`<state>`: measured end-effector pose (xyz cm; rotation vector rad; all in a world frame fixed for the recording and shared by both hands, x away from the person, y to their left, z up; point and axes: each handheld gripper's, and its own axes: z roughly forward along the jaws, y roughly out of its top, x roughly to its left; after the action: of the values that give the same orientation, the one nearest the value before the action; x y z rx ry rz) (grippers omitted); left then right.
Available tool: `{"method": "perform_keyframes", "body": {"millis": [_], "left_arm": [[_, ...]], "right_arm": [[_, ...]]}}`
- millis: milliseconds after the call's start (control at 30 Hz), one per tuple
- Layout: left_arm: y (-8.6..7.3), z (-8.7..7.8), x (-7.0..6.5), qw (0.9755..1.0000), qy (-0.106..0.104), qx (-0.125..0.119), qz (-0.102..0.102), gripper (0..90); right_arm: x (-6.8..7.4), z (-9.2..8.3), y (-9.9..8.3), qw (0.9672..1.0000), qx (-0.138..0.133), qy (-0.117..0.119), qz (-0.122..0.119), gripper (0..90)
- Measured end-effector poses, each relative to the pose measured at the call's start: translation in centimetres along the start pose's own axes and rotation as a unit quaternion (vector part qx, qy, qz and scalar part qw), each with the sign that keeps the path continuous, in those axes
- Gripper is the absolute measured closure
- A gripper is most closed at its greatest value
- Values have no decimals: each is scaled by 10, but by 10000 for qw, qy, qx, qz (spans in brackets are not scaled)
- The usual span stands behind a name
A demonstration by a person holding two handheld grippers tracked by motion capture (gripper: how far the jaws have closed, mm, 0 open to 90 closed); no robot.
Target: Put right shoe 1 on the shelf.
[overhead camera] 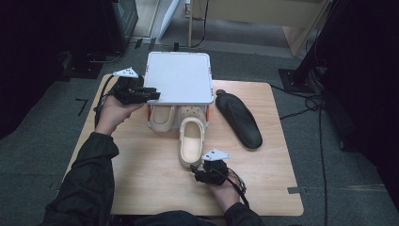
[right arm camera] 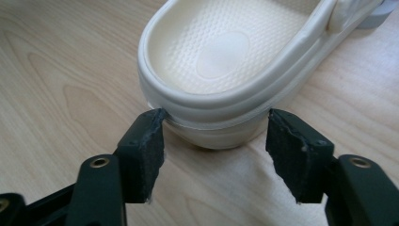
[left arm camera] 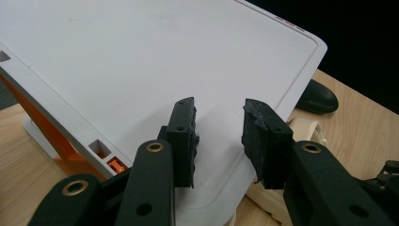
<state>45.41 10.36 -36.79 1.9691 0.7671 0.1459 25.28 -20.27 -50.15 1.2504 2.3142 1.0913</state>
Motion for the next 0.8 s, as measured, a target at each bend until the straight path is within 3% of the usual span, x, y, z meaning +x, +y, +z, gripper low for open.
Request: {"method": "perform_keyframes", "body": {"millis": [100, 200, 433, 800], "left_arm": [[0, 0, 0, 10000, -8, 3, -1, 654], [0, 0, 1, 10000, -10, -3, -8, 657], [0, 0, 0, 10000, -2, 2, 6, 658], [0, 0, 0, 10000, -2, -3, 12, 658]], "right_arm": [[-1, -3, 7, 9996, -202, -177, -104, 470], [-6, -2, 12, 9995, -242, -122, -129, 431], [-5, 3, 21, 9989, -358, -224, -190, 475], [-20, 8, 44, 9975, -574, -386, -155, 482]]}}
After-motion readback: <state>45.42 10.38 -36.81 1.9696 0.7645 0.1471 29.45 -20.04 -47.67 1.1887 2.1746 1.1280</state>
